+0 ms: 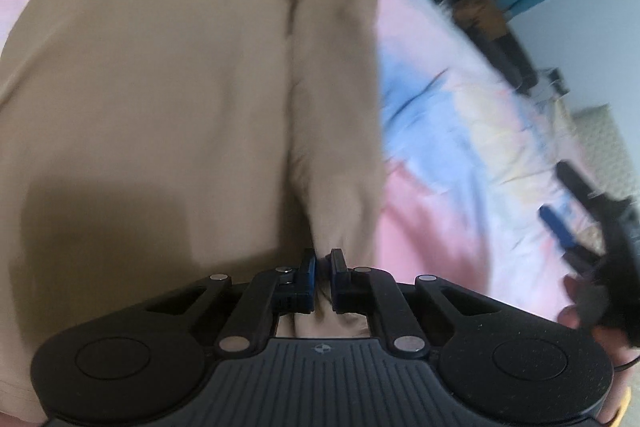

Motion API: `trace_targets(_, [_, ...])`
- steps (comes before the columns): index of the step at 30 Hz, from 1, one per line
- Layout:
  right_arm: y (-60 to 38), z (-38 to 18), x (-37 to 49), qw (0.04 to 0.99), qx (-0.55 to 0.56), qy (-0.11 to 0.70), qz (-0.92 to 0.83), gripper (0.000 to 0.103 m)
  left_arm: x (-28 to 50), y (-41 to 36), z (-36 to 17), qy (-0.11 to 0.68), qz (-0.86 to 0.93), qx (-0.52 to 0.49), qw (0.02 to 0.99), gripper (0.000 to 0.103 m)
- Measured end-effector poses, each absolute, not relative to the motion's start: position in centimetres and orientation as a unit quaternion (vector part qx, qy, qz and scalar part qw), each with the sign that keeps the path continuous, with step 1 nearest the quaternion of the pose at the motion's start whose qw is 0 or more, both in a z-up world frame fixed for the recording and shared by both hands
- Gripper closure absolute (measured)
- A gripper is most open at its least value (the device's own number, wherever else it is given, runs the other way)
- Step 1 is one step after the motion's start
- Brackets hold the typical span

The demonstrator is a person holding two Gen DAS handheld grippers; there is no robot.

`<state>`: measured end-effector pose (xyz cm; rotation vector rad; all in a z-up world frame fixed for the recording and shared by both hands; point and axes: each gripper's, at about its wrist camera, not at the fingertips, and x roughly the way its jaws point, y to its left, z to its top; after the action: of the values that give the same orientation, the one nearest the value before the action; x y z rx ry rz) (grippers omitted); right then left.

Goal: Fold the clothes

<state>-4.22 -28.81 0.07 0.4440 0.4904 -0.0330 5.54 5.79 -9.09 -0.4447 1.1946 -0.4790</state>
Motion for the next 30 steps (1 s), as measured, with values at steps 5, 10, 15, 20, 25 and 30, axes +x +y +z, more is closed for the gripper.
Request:
trace_targets(5, [-26.8,-0.5,-3.7,0.944,0.196,0.266,0.008,0.000,5.0,6.9,-9.7,0.539,-0.231,-0.215,0.781,0.084])
trace_targets(10, [-25.4,-0.9,-3.4,0.944,0.176,0.280,0.014,0.000,2.9,7.4,-7.3,0.487,-0.251,-0.203,0.811,0.052])
trace_targets(15, [-24.0,-1.2,-3.3,0.944,0.161,0.288,0.022,0.000,1.8,6.3,-7.4,0.491,-0.270,-0.206,0.802,0.047])
trace_targets(20, [-23.2,-1.4,-3.3,0.944,0.147,0.293,0.022,0.000,2.2,4.7,-10.2,0.523,-0.265,-0.212,0.782,0.068])
trace_targets(25, [-23.0,-1.4,-3.3,0.945,0.142,0.295,0.016,0.000,1.3,6.1,-9.4,0.513,-0.283,-0.228,0.777,0.099])
trace_targets(30, [-23.1,-1.6,-3.4,0.944,0.140,0.298,0.010,0.000,0.5,8.1,-9.2,0.531,-0.251,-0.193,0.786,0.100])
